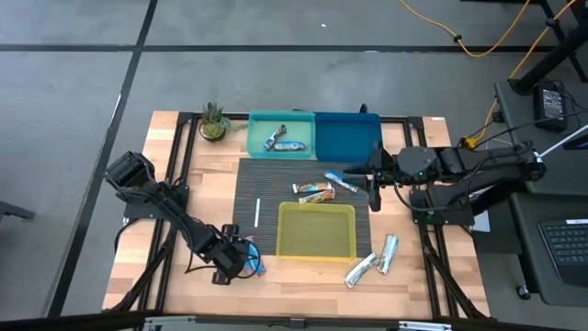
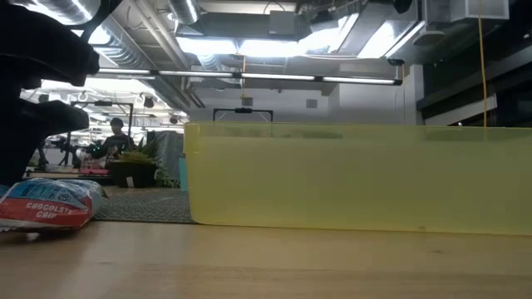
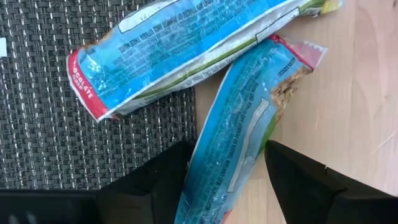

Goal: Pick and place Granola Bars by type
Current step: Put the red granola bar into the yellow bin

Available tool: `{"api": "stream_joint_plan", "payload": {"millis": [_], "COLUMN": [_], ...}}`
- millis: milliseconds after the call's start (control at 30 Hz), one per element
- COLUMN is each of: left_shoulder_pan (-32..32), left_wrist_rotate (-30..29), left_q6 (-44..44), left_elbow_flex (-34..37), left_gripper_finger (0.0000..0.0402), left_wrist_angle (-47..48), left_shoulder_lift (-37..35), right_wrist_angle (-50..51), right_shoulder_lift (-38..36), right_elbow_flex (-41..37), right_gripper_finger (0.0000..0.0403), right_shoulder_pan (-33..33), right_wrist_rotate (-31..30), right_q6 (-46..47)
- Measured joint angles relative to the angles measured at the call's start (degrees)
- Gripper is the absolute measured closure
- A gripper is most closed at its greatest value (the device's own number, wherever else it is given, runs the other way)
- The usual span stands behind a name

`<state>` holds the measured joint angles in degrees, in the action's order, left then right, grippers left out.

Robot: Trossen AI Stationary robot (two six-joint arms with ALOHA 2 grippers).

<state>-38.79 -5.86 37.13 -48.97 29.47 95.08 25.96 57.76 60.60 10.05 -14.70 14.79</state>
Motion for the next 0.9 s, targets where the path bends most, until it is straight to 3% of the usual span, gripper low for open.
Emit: {"api": "stream_joint_plan", "payload": {"millis": [233, 500, 700, 900], "left_shoulder_pan": [0.0, -1.72, -3.66, -4.7], "left_wrist_rotate": [-0.35, 2.17, 1.28, -0.37], "left_q6": [3.29, 6.88, 8.61, 8.67], "left_elbow_flex": [-0.03, -1.9, -6.13, -12.74], "left_gripper_finger": [0.0223, 0.0302, 0.0361, 0.0378], "left_wrist_angle": [0.08, 1.73, 6.52, 13.77], "left_shoulder_lift": [0.14, 0.01, -0.52, -0.54], "right_wrist_angle": [0.0, 0.0, 0.02, 0.0], "right_shoulder_lift": [0.0, 0.0, 0.0, 0.0], "right_elbow_flex": [-0.01, -0.02, 0.0, 0.0], "right_gripper_finger": [0.0282, 0.0282, 0.0282, 0.0282], "right_shoulder_pan": [0.3, 0.28, 0.28, 0.26], "right_wrist_rotate": [-0.74, -0.74, -1.63, -3.71], "right_q6": [-0.04, 0.13, -0.12, -1.73]}}
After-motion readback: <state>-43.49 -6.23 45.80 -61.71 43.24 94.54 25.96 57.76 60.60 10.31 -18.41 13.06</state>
